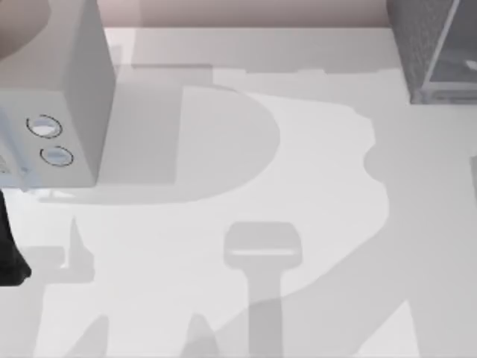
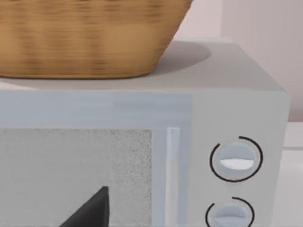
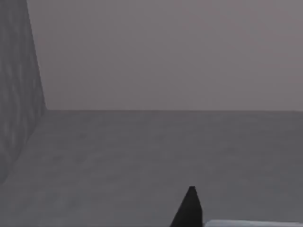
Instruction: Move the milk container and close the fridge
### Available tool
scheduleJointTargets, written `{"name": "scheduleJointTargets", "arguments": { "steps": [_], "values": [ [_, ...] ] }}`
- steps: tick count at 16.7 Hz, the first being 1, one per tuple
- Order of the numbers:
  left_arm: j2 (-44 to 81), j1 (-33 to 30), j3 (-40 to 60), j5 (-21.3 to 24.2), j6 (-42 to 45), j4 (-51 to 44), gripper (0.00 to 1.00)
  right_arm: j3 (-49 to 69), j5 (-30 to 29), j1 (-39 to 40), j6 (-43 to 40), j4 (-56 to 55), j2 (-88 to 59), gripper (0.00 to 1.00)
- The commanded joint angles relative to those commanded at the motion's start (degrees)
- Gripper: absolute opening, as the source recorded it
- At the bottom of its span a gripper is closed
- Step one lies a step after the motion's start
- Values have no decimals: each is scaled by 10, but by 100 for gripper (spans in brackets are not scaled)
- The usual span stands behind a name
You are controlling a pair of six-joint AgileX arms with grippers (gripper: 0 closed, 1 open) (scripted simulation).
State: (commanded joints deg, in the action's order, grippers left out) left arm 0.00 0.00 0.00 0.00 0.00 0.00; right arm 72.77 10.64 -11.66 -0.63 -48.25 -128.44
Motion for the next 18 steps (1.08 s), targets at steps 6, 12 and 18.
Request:
{"name": "scheduleJointTargets", "arguments": {
  "steps": [6, 12, 18],
  "values": [
    [0, 0, 0, 0, 0, 0, 100, 1, 0, 1, 0, 1, -1, 0],
    [0, 0, 0, 0, 0, 0, 100, 2, 1, -1, 0, 1, -2, 8],
    [0, 0, 0, 0, 0, 0, 100, 2, 1, -1, 0, 1, -2, 53]
  ]
}}
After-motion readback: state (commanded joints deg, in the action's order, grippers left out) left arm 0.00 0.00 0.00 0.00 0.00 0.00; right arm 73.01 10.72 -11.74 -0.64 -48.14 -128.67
